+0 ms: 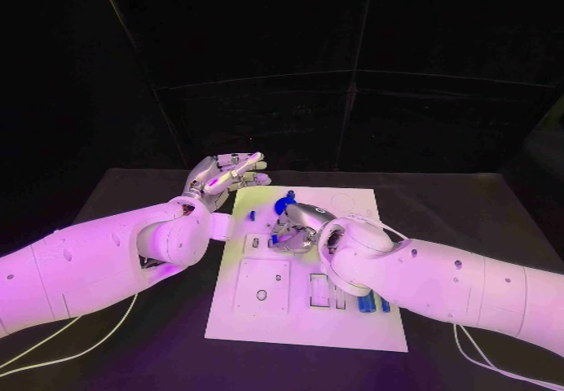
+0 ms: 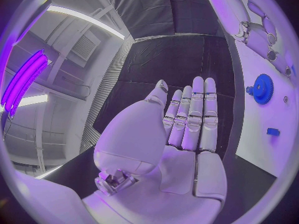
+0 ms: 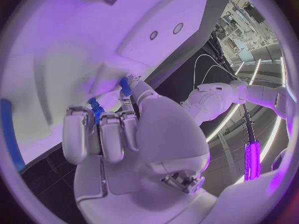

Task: Assemble the parts on the task board

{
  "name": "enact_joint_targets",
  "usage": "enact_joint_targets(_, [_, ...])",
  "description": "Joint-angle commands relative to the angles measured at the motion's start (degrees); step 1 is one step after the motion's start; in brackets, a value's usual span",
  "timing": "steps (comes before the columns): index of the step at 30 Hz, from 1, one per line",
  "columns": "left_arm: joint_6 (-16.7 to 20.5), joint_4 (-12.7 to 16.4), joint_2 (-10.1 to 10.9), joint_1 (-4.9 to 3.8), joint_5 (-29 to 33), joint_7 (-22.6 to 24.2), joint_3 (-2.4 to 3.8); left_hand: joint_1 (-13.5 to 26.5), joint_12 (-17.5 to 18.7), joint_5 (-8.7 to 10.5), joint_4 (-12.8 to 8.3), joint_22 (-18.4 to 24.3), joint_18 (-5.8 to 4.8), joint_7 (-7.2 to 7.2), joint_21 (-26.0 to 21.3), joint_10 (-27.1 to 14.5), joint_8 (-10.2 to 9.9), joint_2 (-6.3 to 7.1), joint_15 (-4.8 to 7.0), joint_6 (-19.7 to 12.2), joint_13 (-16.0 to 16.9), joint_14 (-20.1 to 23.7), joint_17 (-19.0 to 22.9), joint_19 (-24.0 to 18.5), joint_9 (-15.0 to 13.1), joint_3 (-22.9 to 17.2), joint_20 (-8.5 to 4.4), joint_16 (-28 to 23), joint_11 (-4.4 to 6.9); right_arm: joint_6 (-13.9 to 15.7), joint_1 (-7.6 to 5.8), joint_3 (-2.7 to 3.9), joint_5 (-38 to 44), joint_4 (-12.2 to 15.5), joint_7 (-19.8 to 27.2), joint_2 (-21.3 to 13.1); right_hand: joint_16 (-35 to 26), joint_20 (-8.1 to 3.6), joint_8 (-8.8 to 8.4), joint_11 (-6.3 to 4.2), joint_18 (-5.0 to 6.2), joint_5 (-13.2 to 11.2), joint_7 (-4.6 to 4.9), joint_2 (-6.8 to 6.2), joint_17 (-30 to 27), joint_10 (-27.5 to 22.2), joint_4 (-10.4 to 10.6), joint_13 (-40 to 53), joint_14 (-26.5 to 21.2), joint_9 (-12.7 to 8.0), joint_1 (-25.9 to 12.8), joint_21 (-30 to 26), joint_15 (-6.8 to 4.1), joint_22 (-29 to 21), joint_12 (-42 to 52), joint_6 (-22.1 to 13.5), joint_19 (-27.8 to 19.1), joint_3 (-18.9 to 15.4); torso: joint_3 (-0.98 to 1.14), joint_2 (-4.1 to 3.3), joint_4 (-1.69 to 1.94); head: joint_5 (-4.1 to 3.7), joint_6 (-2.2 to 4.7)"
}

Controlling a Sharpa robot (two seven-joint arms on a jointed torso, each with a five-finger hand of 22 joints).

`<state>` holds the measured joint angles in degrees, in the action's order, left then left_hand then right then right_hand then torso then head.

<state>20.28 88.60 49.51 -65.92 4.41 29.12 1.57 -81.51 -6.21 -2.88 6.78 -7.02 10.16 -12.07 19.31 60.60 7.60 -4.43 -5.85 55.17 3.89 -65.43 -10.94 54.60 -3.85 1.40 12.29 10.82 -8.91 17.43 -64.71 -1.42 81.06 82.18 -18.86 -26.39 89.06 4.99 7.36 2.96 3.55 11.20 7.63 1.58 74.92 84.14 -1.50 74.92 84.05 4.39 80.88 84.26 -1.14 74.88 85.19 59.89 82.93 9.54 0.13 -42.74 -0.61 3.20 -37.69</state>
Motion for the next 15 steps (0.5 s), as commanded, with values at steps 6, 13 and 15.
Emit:
enact_joint_targets(6, [-0.6, 0.0, 0.0, -0.1, -0.3, 0.3, 0.06, -0.6, 0.3, -0.18, -0.3, 0.1, 0.35, -0.02, -0.2, 0.4, -0.3, -0.04, -0.2, 0.5, -0.1, -0.2, -0.1, 0.3, 0.0, 0.1, 0.07, -0.2, -0.06, -2.6, 0.31, -0.24, 0.3, 0.1, -0.9, -0.5, 0.1, -0.19, 0.17, -0.17, -0.52, 0.2, 0.02, 0.16, 12.9, 1.8, -0.1, 9.6, 5.5, 0.1, -0.4, 0.1, -0.19, -0.1, -0.3, 0.3, -0.1, 0.4, 0.02, -0.02, -0.01, 0.04, -0.16])
enact_joint_targets(13, [-0.6, 0.0, 0.1, -0.1, -0.3, 0.3, 0.06, -0.5, 0.4, -0.17, -0.3, 0.1, 0.34, -0.07, -0.2, 0.5, -0.4, -0.03, -0.21, 0.5, -0.1, -0.2, -0.1, 0.3, 0.0, 0.1, 0.08, -0.3, -0.09, -3.6, 0.32, -0.25, 0.5, 0.5, -1.4, -0.9, 0.1, -0.15, 0.06, -0.1, -0.49, 0.2, 0.1, -0.12, 12.8, 1.6, -0.2, 9.4, 5.5, 0.0, -0.8, 0.0, -0.14, -0.3, -0.5, 0.1, -0.2, 0.5, 0.02, -0.02, -0.01, 0.08, -0.33])
enact_joint_targets(15, [-0.6, 0.0, 0.1, -0.1, -0.3, 0.3, 0.06, -0.5, 0.4, -0.17, -0.3, 0.1, 0.34, -0.07, -0.2, 0.5, -0.4, -0.03, -0.21, 0.5, -0.1, -0.2, -0.1, 0.3, 0.0, 0.1, 0.08, -0.3, -0.09, -3.8, 0.32, -0.25, 0.6, 0.6, -1.5, -1.0, 0.1, -0.15, 0.04, -0.09, -0.48, 0.2, 0.11, -0.15, 12.8, 1.6, -0.2, 9.4, 5.5, 0.0, -0.8, 0.0, -0.14, -0.3, -0.5, 0.1, -0.2, 0.5, 0.04, -0.01, 0.03, 0.07, -0.37])
